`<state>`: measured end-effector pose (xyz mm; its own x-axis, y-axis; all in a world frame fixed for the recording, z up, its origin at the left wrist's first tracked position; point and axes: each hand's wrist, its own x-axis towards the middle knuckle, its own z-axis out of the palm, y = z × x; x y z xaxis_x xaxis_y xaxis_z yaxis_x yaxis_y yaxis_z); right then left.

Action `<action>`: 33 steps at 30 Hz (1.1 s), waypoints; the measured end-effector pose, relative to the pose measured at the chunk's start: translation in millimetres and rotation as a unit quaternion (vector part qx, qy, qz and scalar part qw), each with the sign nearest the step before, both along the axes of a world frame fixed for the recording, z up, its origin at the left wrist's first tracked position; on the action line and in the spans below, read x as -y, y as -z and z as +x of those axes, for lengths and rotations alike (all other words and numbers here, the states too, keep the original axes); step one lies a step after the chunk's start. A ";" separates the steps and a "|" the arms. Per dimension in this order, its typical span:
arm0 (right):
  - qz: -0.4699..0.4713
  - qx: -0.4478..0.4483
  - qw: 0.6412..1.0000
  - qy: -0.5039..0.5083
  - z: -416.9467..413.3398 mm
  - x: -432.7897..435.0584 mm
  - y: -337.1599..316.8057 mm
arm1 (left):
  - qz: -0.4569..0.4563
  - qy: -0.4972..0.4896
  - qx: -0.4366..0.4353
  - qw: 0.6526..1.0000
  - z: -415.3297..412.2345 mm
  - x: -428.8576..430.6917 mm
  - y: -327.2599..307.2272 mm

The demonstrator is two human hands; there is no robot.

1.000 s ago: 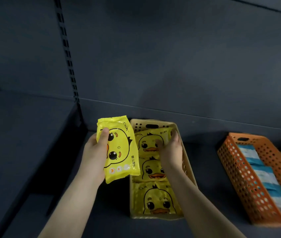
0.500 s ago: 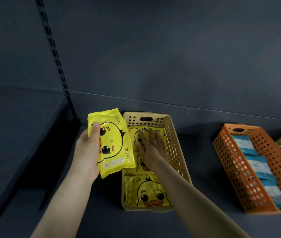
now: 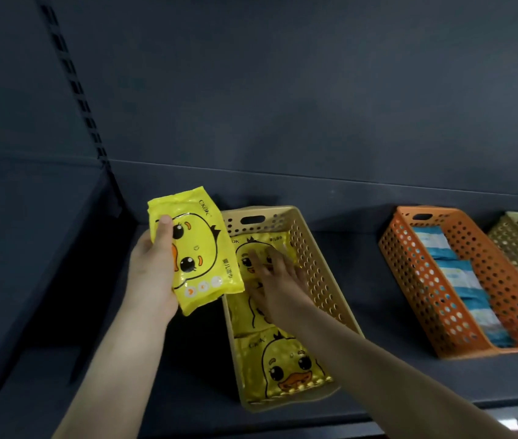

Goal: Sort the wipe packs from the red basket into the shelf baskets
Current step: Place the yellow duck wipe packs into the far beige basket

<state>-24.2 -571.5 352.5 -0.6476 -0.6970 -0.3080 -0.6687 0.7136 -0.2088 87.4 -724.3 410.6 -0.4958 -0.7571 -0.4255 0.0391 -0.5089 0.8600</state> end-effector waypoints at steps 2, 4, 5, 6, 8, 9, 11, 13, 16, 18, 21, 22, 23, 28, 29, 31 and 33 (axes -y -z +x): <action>0.015 0.010 1.000 -0.019 -2.0 -0.5 4.3 | -0.002 0.009 0.005 1.000 -2.1 -1.3 -0.4; 0.025 0.033 0.999 -0.023 -4.2 0.7 5.1 | -0.001 0.015 0.005 1.000 -2.3 -2.6 -0.4; 0.031 0.045 0.998 -0.027 -5.3 1.3 4.4 | -0.001 0.015 0.005 1.000 -1.5 -2.9 -0.1; 0.040 0.053 0.997 -0.033 -6.3 1.6 3.2 | -0.002 0.015 0.004 1.000 -0.1 -2.9 0.0; 0.063 0.064 0.995 -0.046 -8.3 1.5 1.0 | -0.008 0.013 0.003 1.000 2.4 -2.3 0.3; 0.074 0.067 0.994 -0.049 -8.6 1.6 0.0 | -0.011 0.012 0.002 1.000 3.9 -2.0 0.3; 0.086 0.075 0.992 -0.055 -9.6 3.1 -0.9 | -0.013 0.010 0.000 1.000 5.2 -2.1 -0.1; 0.088 0.104 0.989 -0.050 -11.7 4.4 -3.7 | -0.004 0.009 0.008 1.000 5.5 -3.8 -1.4; 0.044 0.137 0.989 -0.047 -14.1 2.6 -18.5 | 0.000 0.007 0.005 1.000 6.0 -4.9 -1.4; -0.099 0.209 0.973 0.011 -9.2 0.1 -44.4 | -0.011 0.003 -0.007 1.000 6.5 -5.3 -2.0; -0.253 0.311 0.903 0.154 -6.3 1.4 -78.5 | -0.010 -0.003 -0.027 1.000 2.8 -9.4 -2.2; -0.262 0.336 0.888 0.175 -7.2 2.1 -84.9 | -0.006 -0.003 -0.030 1.000 0.1 -14.7 -3.4; -0.263 0.344 0.883 0.183 -8.2 2.7 -89.8 | -0.002 0.003 -0.034 0.999 -3.1 -21.4 -3.8; -0.299 0.303 0.904 0.040 -15.3 -20.4 -104.7 | -0.071 0.063 -0.042 0.995 -7.8 -53.5 -4.3; -0.304 0.317 0.898 0.031 -18.7 -29.2 -108.7 | -0.104 0.070 -0.015 0.992 -5.4 -51.5 -2.1; -0.290 0.341 0.894 0.007 -28.9 -47.8 -115.8 | -0.147 0.061 0.042 0.986 0.5 -42.5 2.2; -0.223 0.341 0.913 -0.025 -41.6 -60.0 -117.7 | -0.192 0.058 0.075 0.977 0.8 -35.6 4.2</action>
